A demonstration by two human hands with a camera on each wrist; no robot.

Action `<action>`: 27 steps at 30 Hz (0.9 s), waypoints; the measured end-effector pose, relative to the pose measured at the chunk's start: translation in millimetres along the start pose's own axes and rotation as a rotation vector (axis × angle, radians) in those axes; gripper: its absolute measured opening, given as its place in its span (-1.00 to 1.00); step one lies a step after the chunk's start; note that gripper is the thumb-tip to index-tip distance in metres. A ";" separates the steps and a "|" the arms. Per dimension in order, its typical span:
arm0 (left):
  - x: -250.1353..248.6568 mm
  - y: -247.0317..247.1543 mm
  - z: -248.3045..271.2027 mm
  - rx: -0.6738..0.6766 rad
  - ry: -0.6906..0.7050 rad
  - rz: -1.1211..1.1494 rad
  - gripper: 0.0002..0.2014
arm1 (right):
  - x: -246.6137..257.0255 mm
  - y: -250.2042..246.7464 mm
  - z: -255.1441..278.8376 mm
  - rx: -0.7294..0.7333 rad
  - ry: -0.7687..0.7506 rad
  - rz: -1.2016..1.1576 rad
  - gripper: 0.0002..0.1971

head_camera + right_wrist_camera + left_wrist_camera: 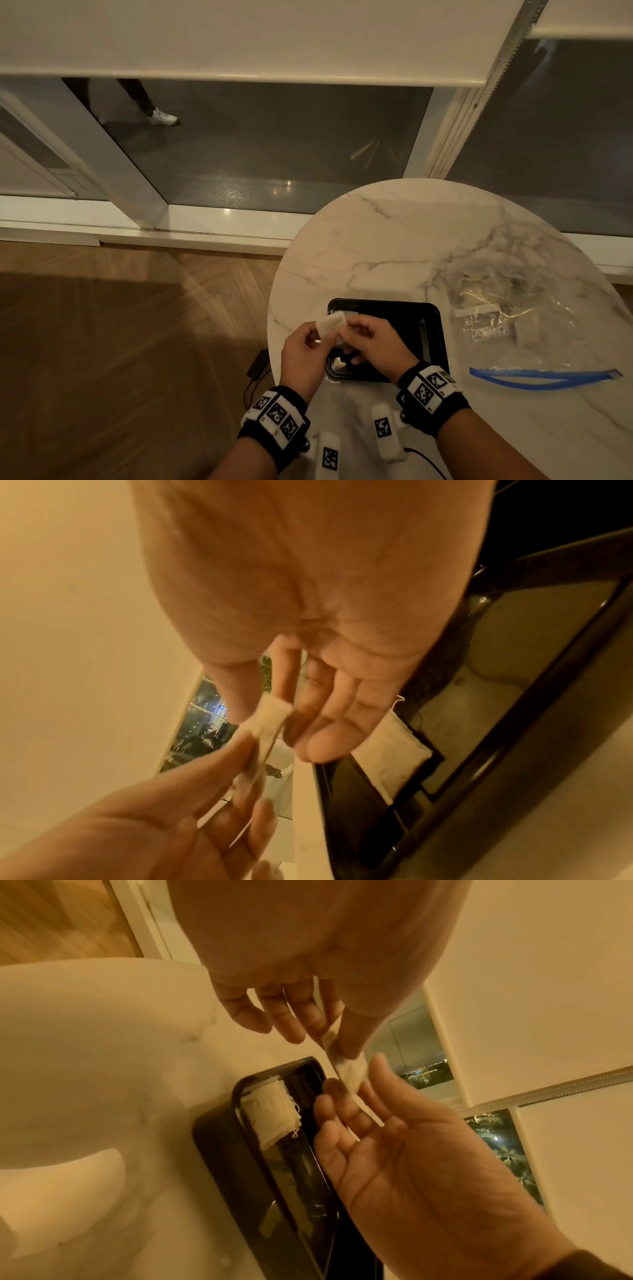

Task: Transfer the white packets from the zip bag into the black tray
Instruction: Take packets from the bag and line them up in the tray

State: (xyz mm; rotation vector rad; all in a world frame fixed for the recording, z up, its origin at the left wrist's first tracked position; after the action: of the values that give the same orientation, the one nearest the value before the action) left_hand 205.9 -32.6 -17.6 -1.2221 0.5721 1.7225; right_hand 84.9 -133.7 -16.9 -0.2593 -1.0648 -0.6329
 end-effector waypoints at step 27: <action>51.1 33.0 -32.3 0.015 -0.254 -0.260 -0.57 | -45.7 -42.0 -19.0 -0.389 0.318 0.411 -0.89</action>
State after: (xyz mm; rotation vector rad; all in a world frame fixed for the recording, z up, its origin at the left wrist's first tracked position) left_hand 188.2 -52.3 -81.3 -0.9983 0.2619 1.6153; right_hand 58.7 -160.1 -70.0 -0.6742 -0.5520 -0.4827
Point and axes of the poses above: each hand's wrist, its own z-axis away from the middle knuckle, its own y-axis out of the palm, x = y × z, the point moved 8 cm from there along -z, towards the middle knuckle, and after that the axes turned 11 degrees about x, right-handed, at the moved point
